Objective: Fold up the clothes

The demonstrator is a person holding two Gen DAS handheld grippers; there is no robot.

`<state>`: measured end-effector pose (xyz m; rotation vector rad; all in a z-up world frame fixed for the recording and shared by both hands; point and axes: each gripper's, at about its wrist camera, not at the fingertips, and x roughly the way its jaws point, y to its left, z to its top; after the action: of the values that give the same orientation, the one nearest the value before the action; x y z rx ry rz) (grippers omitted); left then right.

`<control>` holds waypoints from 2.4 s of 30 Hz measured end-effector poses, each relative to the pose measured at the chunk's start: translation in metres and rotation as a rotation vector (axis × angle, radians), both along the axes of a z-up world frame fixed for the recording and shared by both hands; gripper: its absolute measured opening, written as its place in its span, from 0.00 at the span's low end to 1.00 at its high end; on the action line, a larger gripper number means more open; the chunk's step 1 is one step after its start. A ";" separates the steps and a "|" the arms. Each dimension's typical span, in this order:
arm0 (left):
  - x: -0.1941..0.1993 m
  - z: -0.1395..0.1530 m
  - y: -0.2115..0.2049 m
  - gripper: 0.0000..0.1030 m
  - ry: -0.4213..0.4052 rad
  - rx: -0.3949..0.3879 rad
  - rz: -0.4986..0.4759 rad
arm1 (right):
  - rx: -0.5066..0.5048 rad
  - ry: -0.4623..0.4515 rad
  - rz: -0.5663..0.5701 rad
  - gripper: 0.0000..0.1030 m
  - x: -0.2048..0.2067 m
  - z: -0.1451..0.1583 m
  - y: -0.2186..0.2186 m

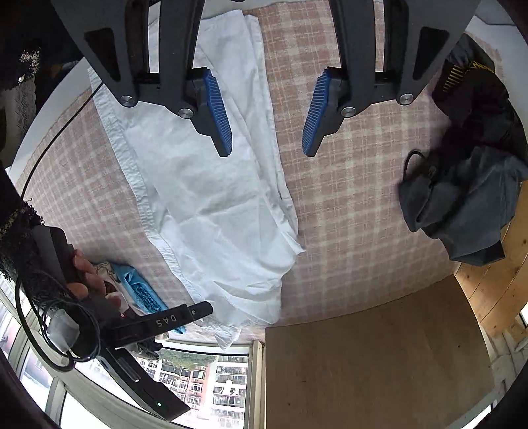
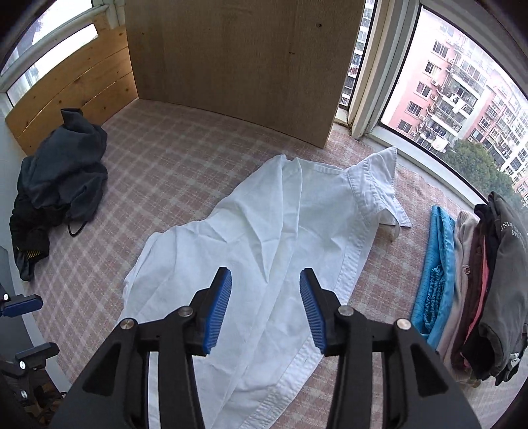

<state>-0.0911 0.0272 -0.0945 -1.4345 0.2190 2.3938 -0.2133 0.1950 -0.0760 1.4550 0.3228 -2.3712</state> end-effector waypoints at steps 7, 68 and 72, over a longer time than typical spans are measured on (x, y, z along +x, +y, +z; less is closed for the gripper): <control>-0.058 -0.019 0.007 0.44 -0.009 0.047 -0.009 | 0.026 0.014 0.036 0.42 -0.003 -0.002 -0.008; -0.103 -0.109 0.049 0.08 -0.199 0.249 -0.228 | -0.129 -0.190 -0.011 0.13 -0.130 -0.098 0.001; -0.086 -0.077 0.017 0.08 -0.163 0.331 -0.199 | -0.234 -0.192 0.048 0.13 -0.089 -0.074 0.006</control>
<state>-0.1776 0.0444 -0.1716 -1.3706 -0.0701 2.0294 -0.3023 0.2006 -0.1496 1.5270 0.0295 -2.1280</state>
